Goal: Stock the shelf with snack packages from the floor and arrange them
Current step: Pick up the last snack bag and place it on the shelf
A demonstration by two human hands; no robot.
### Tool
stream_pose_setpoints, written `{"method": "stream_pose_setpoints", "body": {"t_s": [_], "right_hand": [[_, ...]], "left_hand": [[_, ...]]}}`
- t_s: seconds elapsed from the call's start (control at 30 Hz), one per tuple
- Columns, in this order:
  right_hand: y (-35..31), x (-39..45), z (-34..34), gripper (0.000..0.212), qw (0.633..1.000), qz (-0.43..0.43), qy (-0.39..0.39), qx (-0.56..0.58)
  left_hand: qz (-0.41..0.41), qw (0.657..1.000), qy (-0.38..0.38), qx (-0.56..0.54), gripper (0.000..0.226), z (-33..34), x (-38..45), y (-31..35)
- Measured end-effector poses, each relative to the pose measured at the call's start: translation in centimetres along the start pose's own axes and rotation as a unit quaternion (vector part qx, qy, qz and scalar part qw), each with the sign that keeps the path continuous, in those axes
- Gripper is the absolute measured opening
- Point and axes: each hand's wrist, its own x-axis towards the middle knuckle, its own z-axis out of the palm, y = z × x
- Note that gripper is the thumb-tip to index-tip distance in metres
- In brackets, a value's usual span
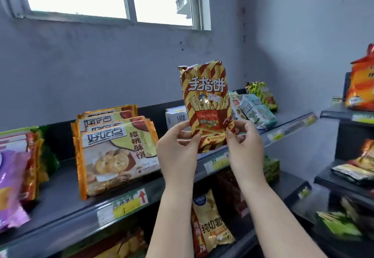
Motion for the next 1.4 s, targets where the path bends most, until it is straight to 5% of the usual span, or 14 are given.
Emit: {"method": "stream_pose_setpoints", "body": {"t_s": [0.3, 0.67, 1.07, 1.4], "right_hand": [[6.3, 7.6, -3.8, 0.019, 0.993, 0.009, 0.1, -0.056], [16.4, 19.7, -10.2, 0.019, 0.989, 0.019, 0.126, -0.074], [30.4, 37.1, -15.2, 0.017, 0.989, 0.073, 0.031, -0.122], [36.8, 43.4, -14.4, 0.019, 0.981, 0.065, -0.085, -0.162]], "left_hand": [[0.006, 0.993, -0.105, -0.053, 0.033, 10.8, 2.5, -1.3], [0.038, 0.987, -0.155, -0.016, 0.04, 27.1, 3.5, -1.7], [-0.018, 0.974, -0.201, 0.099, 0.032, 47.5, 7.4, -3.2], [-0.102, 0.952, -0.201, 0.206, 0.047, 54.9, 10.1, -5.8]]}}
